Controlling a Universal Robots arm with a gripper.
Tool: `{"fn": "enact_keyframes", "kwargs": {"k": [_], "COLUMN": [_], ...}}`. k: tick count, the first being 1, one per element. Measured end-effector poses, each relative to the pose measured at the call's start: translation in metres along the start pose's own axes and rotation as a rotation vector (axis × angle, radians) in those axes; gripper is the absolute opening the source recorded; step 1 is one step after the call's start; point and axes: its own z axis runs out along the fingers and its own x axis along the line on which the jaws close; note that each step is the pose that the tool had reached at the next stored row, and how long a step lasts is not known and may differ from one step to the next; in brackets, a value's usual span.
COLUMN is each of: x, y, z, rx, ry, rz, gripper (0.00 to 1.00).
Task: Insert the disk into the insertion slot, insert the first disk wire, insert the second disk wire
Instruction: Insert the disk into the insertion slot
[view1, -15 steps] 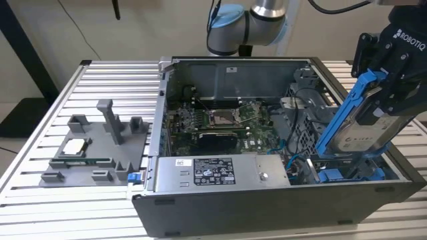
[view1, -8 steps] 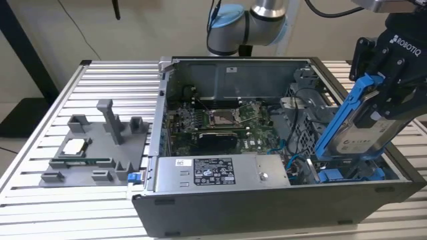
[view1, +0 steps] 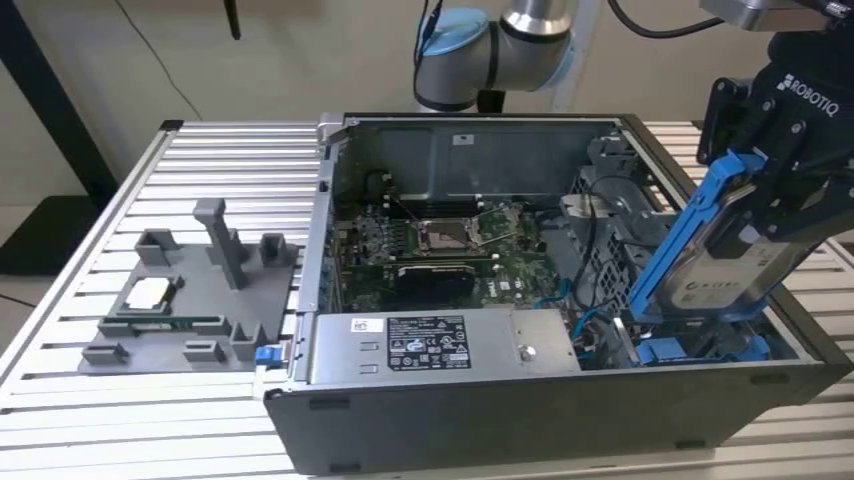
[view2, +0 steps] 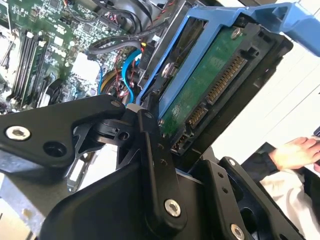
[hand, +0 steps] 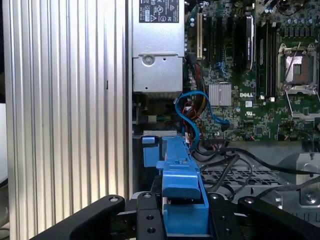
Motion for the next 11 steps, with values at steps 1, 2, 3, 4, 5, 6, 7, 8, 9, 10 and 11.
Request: {"fn": "enact_keyframes", "kwargs": {"k": [1, 2, 3, 4, 5, 6, 7, 8, 9, 10, 11], "x": [0.0000, 0.0000, 0.0000, 0.0000, 0.0000, 0.0000, 0.0000, 0.0000, 0.0000, 0.0000, 0.0000], "y": [0.0000, 0.0000, 0.0000, -0.0001, -0.0001, -0.0001, -0.0001, -0.0002, -0.0002, -0.0003, -0.0004], "z": [0.0004, 0.0008, 0.0012, 0.0019, 0.0025, 0.0031, 0.0040, 0.0048, 0.0059, 0.0071, 0.0080], "rx": [0.0000, 0.0000, 0.0000, 0.0000, 0.0000, 0.0000, 0.0000, 0.0000, 0.0000, 0.0000, 0.0000], "ry": [-0.0002, -0.0001, 0.0000, 0.0000, 0.0001, 0.0001, 0.0000, 0.0001, 0.0000, -0.0001, 0.0000], "rz": [0.000, 0.000, 0.000, 0.000, 0.000, 0.000, 0.000, 0.000, 0.000, 0.000, 0.000], "gripper": [0.33, 0.33, 0.33, 0.33, 0.33, 0.33, 0.33, 0.33, 0.33, 0.33, 0.33]}}
